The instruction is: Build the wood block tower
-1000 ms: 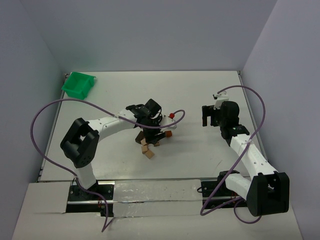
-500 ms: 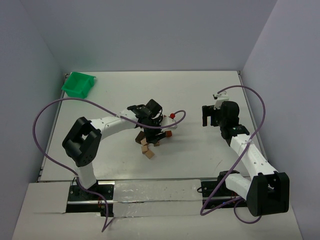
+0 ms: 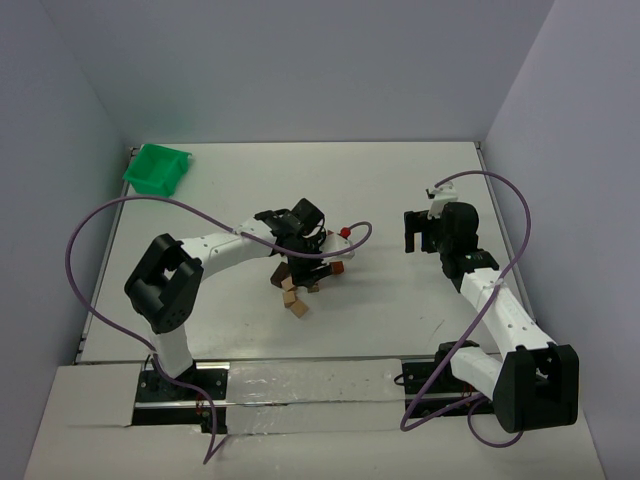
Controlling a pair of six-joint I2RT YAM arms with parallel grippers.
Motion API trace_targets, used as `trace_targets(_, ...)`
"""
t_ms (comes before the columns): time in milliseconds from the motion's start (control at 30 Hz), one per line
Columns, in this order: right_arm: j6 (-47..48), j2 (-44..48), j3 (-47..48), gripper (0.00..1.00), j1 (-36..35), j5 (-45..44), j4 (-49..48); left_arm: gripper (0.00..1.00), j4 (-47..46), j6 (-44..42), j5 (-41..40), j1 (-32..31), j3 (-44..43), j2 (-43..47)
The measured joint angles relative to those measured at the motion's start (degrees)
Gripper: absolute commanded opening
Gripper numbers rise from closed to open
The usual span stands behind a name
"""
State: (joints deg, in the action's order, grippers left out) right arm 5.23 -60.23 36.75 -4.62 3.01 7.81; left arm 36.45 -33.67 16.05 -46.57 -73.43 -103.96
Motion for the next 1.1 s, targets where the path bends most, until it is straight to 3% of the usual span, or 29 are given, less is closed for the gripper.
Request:
trace_targets(433, 0.00, 0.00, 0.00, 1.00, 0.00, 0.00, 0.00, 0.57, -0.02, -0.06, -0.73, 0.00, 0.00, 0.00)
trace_targets(933, 0.17, 0.00, 0.00, 1.00, 0.00, 0.00, -0.02, 0.80, 0.48, -0.41, -0.87, 0.02, 0.00, 0.00)
trace_targets(1100, 0.17, 0.00, 0.00, 1.00, 0.00, -0.06, -0.01, 0.96, 0.70, -0.73, -0.78, 0.01, 0.00, 0.00)
